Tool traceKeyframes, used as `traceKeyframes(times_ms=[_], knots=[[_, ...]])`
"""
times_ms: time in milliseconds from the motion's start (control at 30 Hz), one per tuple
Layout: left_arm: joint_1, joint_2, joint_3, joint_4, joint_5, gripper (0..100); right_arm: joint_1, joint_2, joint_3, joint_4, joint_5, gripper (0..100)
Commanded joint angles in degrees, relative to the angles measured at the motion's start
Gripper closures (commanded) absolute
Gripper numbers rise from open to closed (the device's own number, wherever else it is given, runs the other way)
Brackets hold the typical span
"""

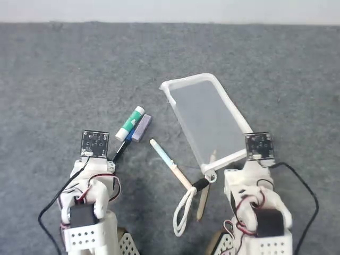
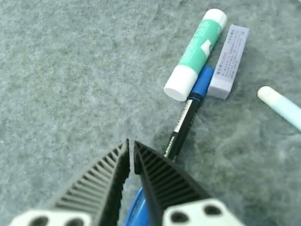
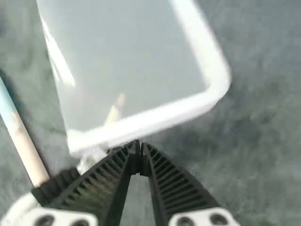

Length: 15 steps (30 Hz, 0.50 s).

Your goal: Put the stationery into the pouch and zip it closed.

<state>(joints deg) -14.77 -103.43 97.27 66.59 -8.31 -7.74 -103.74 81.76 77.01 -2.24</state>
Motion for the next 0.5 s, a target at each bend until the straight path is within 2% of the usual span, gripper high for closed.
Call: traceKeyframes(times_ms=[0, 200, 467], knots=[[-0.2, -1.2, -0.7, -1.6, -0.4, 99, 0.7, 0.7, -9.4, -0.3, -0.7, 99.2], [-0.2, -1.2, -0.7, -1.6, -0.4, 99, 0.2, 0.7, -16.4, -0.3, -4.2, 99.3], [-0.2, -1.2, -0.7, -1.6, -0.4, 99, -7.6, 2.1, -20.0, 2.1, -4.7, 99.3]])
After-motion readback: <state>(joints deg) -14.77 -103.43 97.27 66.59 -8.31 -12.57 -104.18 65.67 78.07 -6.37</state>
